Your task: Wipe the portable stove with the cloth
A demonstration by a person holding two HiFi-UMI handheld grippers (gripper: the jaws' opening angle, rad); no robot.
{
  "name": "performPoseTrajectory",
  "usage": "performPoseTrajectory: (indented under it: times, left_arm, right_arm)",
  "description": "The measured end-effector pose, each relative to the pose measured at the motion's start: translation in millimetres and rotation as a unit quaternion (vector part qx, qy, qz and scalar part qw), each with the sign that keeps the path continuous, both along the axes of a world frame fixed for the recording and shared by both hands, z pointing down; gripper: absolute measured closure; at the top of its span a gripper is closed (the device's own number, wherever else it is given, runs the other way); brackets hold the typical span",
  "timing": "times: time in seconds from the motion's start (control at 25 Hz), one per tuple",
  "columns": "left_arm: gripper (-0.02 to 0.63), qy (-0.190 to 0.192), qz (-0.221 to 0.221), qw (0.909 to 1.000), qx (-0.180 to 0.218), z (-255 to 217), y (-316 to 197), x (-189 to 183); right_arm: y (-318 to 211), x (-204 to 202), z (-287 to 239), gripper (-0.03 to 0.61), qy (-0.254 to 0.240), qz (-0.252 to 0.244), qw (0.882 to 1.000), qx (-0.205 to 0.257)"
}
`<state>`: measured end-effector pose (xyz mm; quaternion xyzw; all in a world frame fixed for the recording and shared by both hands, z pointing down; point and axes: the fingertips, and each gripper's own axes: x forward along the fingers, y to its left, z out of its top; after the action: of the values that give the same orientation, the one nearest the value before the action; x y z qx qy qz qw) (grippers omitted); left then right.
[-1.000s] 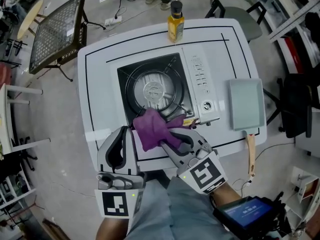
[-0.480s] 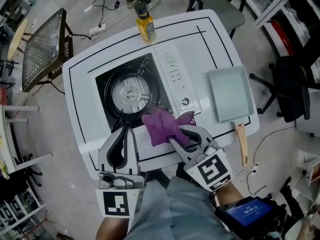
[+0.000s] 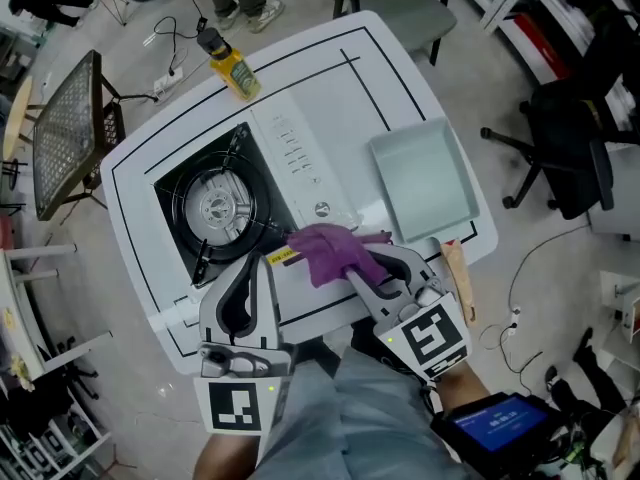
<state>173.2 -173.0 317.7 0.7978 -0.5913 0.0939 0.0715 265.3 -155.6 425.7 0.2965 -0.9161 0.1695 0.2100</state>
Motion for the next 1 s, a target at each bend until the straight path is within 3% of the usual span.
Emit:
performPoseTrajectory:
  times: [0.2, 0.72, 1.0]
  left_arm:
    - [0.595, 0.002, 0.016, 0.9999, -0.004, -2, -6, 19]
    - [0.595, 0.011, 0.044, 0.9972, 0.059, -58, -8, 33]
    - [0.595, 0.011, 0.081, 0.9958, 0.04, -44, 39, 9]
  right_arm:
    - [-12, 27, -11, 0.472, 0.01, 0.028, 0.999, 0.012]
    - [-22, 42, -76, 0.471, 0.014, 0.058, 0.995, 0.081]
    - [43, 17, -47, 0.471, 0.002, 0.106, 0.994, 0.014]
